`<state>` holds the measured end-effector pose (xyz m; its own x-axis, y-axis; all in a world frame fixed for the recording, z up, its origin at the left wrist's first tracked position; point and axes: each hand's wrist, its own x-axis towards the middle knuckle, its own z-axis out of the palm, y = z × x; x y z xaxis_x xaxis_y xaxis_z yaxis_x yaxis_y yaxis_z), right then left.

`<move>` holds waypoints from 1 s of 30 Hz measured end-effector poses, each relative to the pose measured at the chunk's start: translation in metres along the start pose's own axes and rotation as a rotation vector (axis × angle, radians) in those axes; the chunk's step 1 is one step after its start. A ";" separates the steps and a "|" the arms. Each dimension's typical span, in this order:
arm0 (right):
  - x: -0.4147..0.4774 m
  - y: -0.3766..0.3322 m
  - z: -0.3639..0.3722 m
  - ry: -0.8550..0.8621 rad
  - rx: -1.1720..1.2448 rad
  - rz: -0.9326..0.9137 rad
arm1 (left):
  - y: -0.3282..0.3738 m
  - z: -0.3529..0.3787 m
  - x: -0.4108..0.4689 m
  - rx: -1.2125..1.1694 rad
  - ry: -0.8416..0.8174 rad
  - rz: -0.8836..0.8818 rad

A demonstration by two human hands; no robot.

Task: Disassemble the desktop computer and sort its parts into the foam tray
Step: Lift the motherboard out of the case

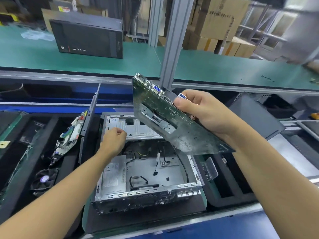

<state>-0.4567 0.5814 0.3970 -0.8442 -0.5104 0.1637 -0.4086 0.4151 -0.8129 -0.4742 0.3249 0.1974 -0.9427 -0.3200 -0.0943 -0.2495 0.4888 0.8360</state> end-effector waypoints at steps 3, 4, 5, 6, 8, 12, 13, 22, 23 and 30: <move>-0.004 0.000 -0.003 -0.010 -0.041 -0.034 | 0.011 0.010 0.001 -0.121 -0.003 -0.005; -0.006 0.002 -0.004 -0.017 -0.084 -0.051 | 0.015 0.013 0.003 -0.147 -0.009 -0.010; -0.008 0.005 -0.004 -0.018 -0.130 -0.069 | 0.020 0.017 0.004 -0.191 -0.034 -0.028; -0.010 0.008 -0.004 -0.012 -0.182 -0.086 | 0.025 0.020 0.007 -0.280 -0.056 -0.063; -0.014 0.017 -0.003 0.017 -0.341 -0.135 | 0.039 0.024 0.010 -0.586 -0.064 -0.187; -0.021 0.046 -0.006 0.070 -0.664 -0.227 | 0.062 0.024 0.018 -0.980 -0.049 -0.254; -0.022 0.055 -0.009 0.069 -0.712 -0.245 | 0.068 0.023 0.019 -1.018 -0.079 -0.235; -0.071 0.144 -0.074 0.075 -1.057 -0.297 | 0.141 0.111 0.005 -0.734 -0.332 -0.072; -0.080 0.154 -0.082 0.064 -1.076 -0.283 | 0.146 0.127 0.004 -0.704 -0.360 -0.084; -0.138 0.233 -0.120 0.035 -1.099 -0.133 | 0.167 0.245 -0.016 -0.489 -0.478 -0.374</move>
<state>-0.4769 0.8385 0.2520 -0.7731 -0.5861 0.2424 -0.5676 0.8099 0.1480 -0.5550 0.6099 0.2060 -0.8361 0.0460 -0.5466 -0.5481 -0.0319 0.8358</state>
